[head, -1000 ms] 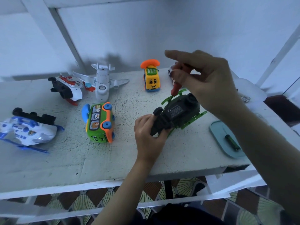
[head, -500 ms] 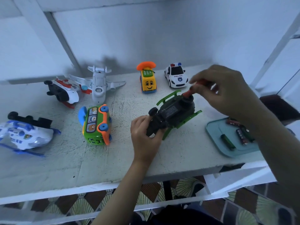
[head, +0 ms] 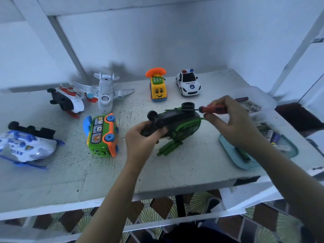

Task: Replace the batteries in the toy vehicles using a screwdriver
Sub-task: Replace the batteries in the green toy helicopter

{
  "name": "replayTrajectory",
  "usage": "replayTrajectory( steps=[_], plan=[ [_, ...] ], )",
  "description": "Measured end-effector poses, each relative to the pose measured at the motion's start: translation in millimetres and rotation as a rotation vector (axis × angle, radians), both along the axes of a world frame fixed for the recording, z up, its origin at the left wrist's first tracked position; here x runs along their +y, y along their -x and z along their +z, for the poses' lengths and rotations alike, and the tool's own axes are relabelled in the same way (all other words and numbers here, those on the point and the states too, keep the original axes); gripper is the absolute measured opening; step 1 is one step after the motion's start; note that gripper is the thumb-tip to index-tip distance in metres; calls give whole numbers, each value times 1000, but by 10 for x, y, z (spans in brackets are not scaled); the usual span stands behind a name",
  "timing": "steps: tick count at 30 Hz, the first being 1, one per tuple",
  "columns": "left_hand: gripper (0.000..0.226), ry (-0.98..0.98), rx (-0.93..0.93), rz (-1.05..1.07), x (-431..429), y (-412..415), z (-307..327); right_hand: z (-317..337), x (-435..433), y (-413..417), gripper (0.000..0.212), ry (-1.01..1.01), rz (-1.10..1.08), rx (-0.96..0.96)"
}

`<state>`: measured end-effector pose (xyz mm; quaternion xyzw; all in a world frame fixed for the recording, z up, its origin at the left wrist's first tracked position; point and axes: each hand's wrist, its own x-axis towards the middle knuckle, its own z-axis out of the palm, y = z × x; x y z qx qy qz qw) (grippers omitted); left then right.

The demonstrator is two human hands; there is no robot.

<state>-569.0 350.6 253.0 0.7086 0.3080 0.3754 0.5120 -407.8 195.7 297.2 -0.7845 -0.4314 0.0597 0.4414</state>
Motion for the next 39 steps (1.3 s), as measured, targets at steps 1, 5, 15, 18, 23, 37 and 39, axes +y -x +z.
replayTrajectory(
  steps=[1, 5, 15, 18, 23, 37, 39],
  plan=[
    [15, 60, 10, -20, 33, 13, 46, -29, 12, 35, 26, 8, 59, -32],
    [14, 361, 117, -91, 230, 43, 177, -101, 57, 151, 54, 133, 283, -158],
    [37, 611, 443, -368, 544, 50, 513, -174, 63, 167, 46, 14, 378, -395],
    [39, 720, 213, -460, 665, 76, 608, -149, 73, 128, 46, -77, 306, -177],
    [86, 899, 106, -576, 781, -20, 603, -191, 86, 104, 44, -212, 192, 443],
    [62, 904, 168, -401, 333, -478, 338, -469, 456, 163, 53, -115, -240, 941],
    [60, 912, 178, -383, 320, -465, 322, -447, 469, 169, 48, -95, -239, 910]
  ],
)
